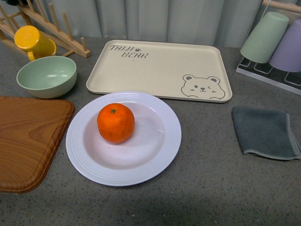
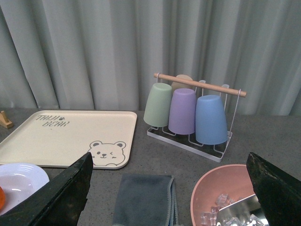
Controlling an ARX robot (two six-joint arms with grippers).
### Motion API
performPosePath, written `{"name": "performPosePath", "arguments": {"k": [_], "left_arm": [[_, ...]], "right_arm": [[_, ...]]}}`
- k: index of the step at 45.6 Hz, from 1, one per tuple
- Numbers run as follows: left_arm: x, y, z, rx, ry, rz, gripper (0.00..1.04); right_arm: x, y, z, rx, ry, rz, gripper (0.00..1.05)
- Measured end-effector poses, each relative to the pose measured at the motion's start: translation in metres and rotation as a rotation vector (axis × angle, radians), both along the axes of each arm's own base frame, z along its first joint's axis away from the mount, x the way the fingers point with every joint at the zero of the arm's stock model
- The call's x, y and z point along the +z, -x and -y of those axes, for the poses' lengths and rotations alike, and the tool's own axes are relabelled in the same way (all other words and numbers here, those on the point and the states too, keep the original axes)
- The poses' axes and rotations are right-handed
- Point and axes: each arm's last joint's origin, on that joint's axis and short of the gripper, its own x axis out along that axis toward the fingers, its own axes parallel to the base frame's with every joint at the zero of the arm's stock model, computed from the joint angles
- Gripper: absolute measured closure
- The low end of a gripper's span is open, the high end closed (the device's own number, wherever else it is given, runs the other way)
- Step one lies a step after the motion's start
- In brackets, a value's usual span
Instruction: Place orange and plate with both arms
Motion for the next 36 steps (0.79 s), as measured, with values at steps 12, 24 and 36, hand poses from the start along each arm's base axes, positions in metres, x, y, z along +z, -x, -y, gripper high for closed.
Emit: {"name": "performPosePath", "arguments": {"k": [12, 24, 36], "left_arm": [[0.003, 0.010, 0.000, 0.000, 0.000, 0.010, 1.01], [0.003, 0.021, 0.000, 0.000, 0.000, 0.013, 1.01], [0.003, 0.026, 0.000, 0.000, 0.000, 0.012, 1.01]], "right_arm": [[0.000, 0.000, 0.000, 0.000, 0.000, 0.000, 0.09], [0.000, 0.000, 0.000, 0.000, 0.000, 0.000, 0.09], [0.000, 0.000, 0.000, 0.000, 0.000, 0.000, 0.09]]}}
